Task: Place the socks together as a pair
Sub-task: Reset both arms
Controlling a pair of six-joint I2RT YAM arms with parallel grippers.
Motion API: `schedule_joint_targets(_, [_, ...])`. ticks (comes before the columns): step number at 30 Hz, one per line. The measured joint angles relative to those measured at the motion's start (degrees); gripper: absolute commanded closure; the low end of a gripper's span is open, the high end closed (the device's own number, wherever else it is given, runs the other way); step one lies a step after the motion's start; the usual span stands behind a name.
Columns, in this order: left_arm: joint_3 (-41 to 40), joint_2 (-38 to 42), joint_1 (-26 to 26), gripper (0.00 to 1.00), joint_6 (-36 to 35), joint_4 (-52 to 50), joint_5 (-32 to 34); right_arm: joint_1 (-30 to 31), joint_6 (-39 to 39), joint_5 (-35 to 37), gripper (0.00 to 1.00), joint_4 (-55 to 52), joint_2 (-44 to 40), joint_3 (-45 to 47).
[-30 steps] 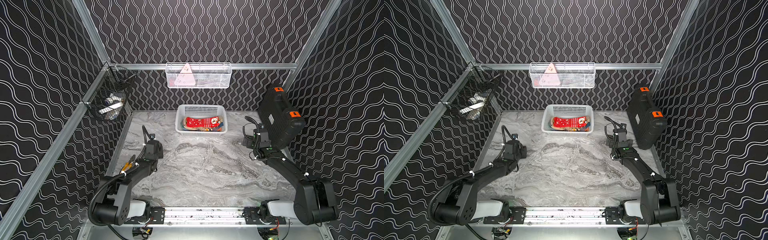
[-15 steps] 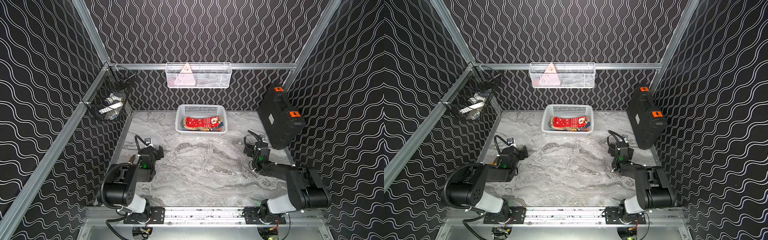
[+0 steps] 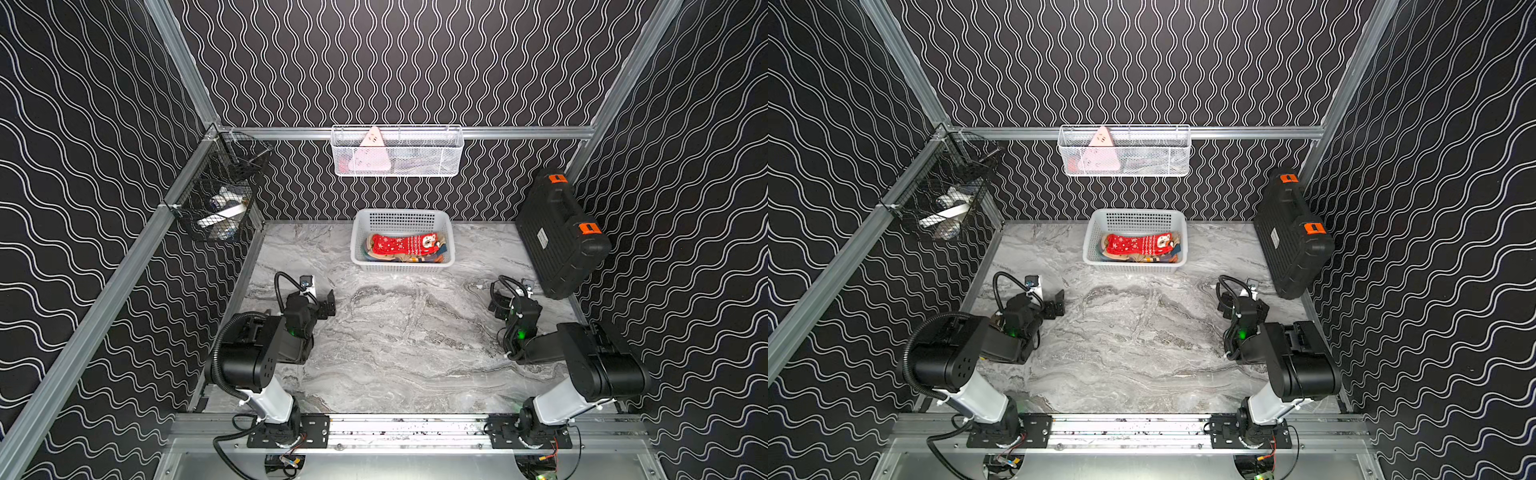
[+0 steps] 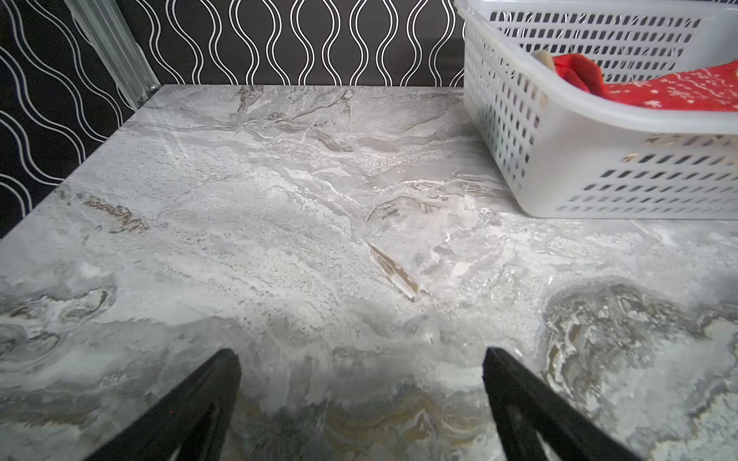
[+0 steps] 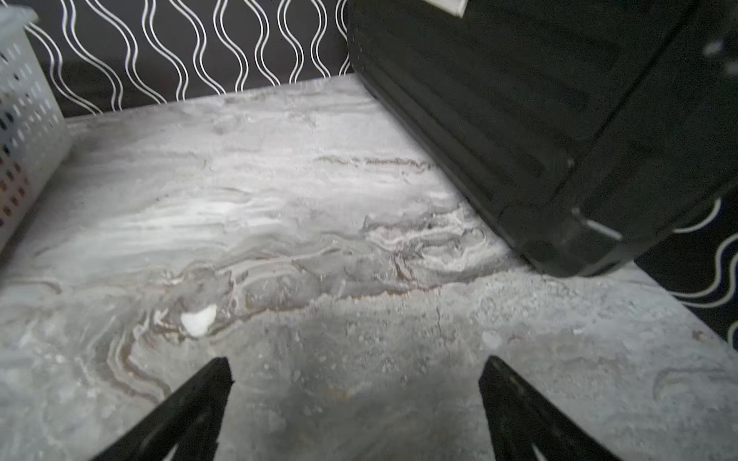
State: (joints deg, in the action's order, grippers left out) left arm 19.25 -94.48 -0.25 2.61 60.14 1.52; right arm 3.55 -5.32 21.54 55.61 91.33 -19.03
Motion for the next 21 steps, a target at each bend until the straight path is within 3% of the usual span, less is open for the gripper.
schedule_joint_targets(5, [1.8, -0.1, -1.5, 0.01, -1.2, -1.6, 0.2, -3.0, 0.0, -4.3, 0.0, 0.7, 3.8, -3.5])
schedule_joint_targets(21, [1.8, -0.1, -1.5, 0.01, -1.3, -3.2, 0.4, -3.5, -1.1, -4.9, 0.0, 0.4, 4.1, -3.1])
